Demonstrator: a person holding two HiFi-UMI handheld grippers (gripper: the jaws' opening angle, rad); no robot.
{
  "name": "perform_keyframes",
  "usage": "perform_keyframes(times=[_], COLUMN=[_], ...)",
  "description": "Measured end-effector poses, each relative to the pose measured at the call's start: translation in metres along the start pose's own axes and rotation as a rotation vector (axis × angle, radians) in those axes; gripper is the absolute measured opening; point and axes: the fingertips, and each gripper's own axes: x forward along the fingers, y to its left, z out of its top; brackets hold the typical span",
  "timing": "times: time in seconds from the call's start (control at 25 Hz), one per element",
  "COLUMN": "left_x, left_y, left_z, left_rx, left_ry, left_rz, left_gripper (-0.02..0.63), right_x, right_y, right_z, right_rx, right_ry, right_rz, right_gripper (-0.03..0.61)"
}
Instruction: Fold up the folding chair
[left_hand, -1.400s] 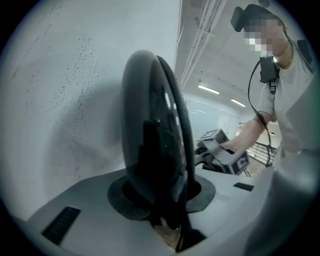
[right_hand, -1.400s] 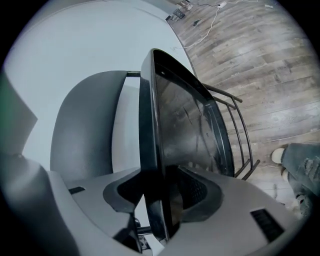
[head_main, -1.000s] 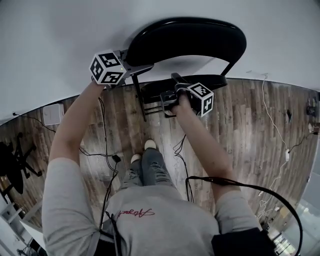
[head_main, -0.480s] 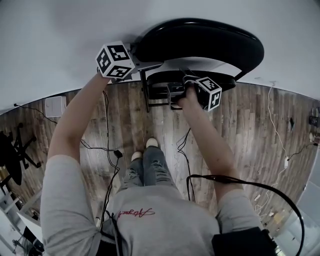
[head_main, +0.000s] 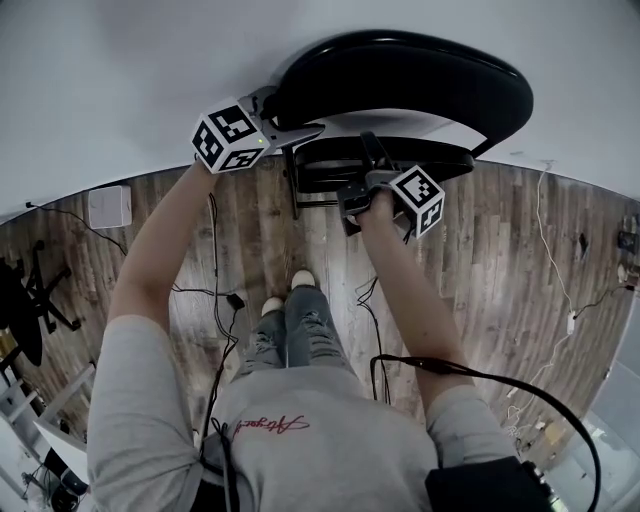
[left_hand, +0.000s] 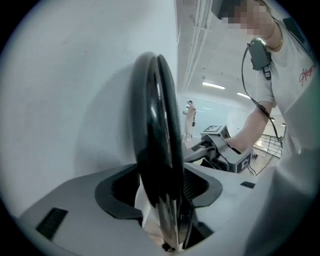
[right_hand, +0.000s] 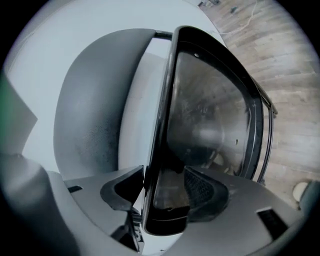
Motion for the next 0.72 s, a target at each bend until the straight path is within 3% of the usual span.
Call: perform_keyframes(times=[0.16, 0.32, 0.44, 0.56, 0.64, 0.72], left_x=[-0.035, -0.063, -0.071, -0.076, -0.081, -0.087], left_y=[0.016, 0.006, -0.022, -0.060, -0.083, -0.102], left_z=[-0.003, -0.016, -0.026, -0.011, 0.006, 0.021], left_rx=[-0.143, -0.244, -0.285, -0.280, -0.230, -0.197], left_ry=[-0.170, -0.320, -0.368, -0.428, -0.453, -0.480], left_rz=[0.180, 0.345, 0.388, 0.409, 0.440, 0.473], left_gripper=[0.299, 0.299, 0.299, 0.299, 0.298, 0.298], right_x=[-0.018, -0.043, -0.069, -0.101, -0.121, -0.138], right_y=[0.007, 0.014, 0.037, 0.076, 0.096, 0.107], right_z=[0.004, 0.004, -0.008, -0.025, -0.036, -0.042], right_rx=[-0.284, -0.587, -0.836, -1.087, -1.130, -1.107], right_ry=[-0.068, -0.202, -0.259, -0.317, -0.347, -0.364], right_rz=[-0.003, -0.019, 0.042, 0.136, 0.181, 0.199], right_gripper=[0.241, 0.239, 0.239, 0.236, 0.206, 0.092])
